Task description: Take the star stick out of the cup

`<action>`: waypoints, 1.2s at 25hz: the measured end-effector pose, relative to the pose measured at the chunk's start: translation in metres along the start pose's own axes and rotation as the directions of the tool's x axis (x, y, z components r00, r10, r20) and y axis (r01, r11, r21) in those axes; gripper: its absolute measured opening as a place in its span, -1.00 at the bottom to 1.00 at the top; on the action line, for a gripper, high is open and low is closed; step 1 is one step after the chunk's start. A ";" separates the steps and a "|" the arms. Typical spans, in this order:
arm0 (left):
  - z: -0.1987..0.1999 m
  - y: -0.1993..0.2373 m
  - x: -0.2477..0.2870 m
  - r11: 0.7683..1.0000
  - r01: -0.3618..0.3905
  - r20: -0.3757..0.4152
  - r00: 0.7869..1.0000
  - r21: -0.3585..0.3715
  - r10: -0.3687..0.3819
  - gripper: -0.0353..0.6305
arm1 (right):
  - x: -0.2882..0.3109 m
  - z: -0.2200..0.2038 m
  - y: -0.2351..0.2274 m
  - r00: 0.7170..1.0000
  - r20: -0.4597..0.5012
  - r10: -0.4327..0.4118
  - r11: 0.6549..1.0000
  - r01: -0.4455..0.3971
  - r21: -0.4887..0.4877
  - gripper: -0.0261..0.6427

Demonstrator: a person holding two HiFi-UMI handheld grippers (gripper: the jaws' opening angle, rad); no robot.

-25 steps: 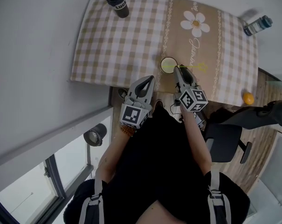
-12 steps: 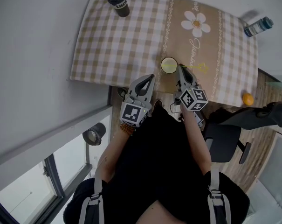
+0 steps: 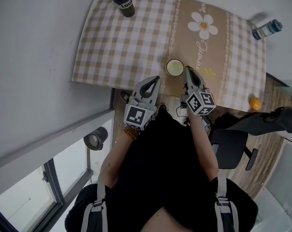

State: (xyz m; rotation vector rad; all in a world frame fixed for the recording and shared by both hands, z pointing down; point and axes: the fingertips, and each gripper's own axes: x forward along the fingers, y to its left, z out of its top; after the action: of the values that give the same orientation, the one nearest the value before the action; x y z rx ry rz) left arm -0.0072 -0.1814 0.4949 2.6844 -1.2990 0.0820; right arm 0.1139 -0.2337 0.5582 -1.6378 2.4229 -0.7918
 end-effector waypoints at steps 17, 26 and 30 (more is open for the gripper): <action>0.018 0.002 0.009 1.000 0.007 0.030 1.000 0.013 -0.008 -0.89 | 0.011 0.027 0.012 0.999 0.031 0.034 0.995 -0.031 -0.099 -0.87; 0.039 0.004 0.024 0.999 0.036 0.085 0.996 0.032 -0.038 -0.89 | 0.000 0.055 0.040 0.991 0.031 0.131 0.974 -0.123 -0.188 -0.87; 0.049 -0.003 0.029 0.998 0.053 0.109 0.992 0.038 -0.057 -0.89 | -0.014 0.070 0.051 0.987 0.034 0.157 0.969 -0.147 -0.200 -0.87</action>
State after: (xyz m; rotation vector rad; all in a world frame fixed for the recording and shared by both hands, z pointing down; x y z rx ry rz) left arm 0.0117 -0.2100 0.4496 2.7883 -1.2631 -0.0512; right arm 0.1028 -0.2321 0.4713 -1.4877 2.6251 -0.4970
